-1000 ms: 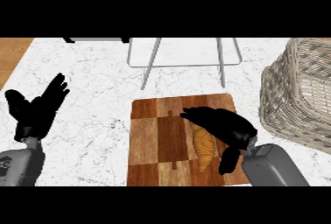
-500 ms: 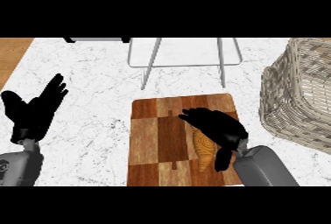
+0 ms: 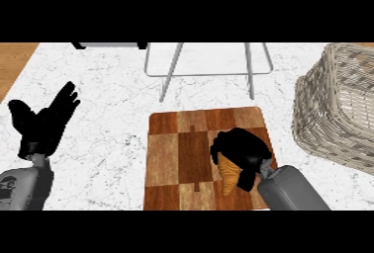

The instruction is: Pick the croissant from the cutting board and place it in the basket

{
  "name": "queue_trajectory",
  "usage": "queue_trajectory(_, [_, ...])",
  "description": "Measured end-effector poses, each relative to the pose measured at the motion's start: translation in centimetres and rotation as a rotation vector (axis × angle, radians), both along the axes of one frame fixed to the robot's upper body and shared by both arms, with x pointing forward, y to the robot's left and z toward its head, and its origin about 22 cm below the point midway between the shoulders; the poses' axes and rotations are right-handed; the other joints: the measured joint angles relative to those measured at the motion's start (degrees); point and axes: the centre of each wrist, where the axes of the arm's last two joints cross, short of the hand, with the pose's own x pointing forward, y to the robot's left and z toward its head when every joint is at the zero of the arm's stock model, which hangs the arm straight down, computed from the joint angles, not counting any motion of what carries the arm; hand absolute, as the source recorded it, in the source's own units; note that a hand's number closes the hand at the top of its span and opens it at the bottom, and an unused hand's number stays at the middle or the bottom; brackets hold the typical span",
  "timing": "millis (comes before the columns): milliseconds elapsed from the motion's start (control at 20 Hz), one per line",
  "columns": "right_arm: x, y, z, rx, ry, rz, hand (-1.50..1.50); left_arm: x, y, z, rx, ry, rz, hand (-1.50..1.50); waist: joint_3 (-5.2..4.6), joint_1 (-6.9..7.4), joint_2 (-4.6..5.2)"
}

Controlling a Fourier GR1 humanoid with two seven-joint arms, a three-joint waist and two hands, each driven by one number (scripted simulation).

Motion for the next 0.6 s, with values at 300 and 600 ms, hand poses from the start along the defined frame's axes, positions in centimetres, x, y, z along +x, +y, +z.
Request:
queue_trajectory(300, [-4.2, 0.6, -0.8, 0.088, -0.028, -0.208, 1.50, -0.7, 0.7, -0.4, 0.002, 0.012, 0.028, 0.00, -0.07, -1.70, -0.50])
queue_trajectory(600, [-11.5, 1.8, -1.4, 0.205, -0.036, -0.483, 1.50, -0.8, 1.1, 0.1, 0.006, 0.009, 0.038, 0.00, 0.02, -2.27, -0.58])
